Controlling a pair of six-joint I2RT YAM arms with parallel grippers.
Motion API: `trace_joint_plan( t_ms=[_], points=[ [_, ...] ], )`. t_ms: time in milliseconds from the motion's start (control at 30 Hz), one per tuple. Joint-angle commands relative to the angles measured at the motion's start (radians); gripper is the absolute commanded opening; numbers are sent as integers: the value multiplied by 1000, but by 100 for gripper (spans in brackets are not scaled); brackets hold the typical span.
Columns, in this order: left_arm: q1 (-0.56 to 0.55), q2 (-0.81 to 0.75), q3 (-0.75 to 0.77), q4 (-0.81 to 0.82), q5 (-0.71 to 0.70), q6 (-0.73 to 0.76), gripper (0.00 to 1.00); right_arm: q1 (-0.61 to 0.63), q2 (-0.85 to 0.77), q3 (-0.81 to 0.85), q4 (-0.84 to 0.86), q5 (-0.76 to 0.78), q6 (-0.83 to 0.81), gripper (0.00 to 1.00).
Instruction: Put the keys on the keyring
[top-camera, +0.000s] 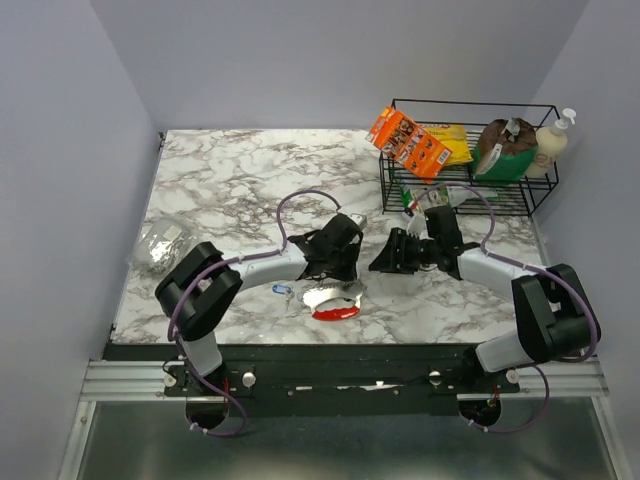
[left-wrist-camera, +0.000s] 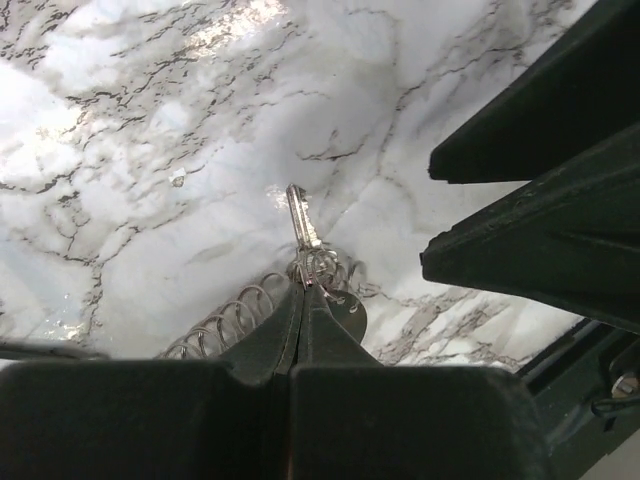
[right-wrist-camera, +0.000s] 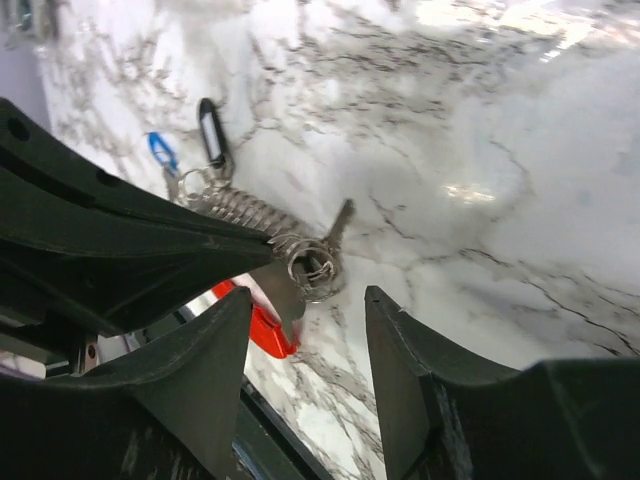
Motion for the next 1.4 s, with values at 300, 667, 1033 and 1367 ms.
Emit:
trace_joint_plan(
  t_ms=[300, 667, 1033, 1367],
  points=[
    [7, -33, -21, 76, 11, 2, 0, -4, -2, -63, 212, -185, 19, 59],
    [7, 13, 5, -46, -73, -48, 0, -4, 31, -59, 157, -116, 11, 59],
    [8, -107, -93, -44, -88, -36, 0, -4, 52, -54, 155, -125, 6, 59],
    [8, -104, -97, -101, -110, -35, 25, -4, 41, -57, 126, -125, -18, 59]
  ],
)
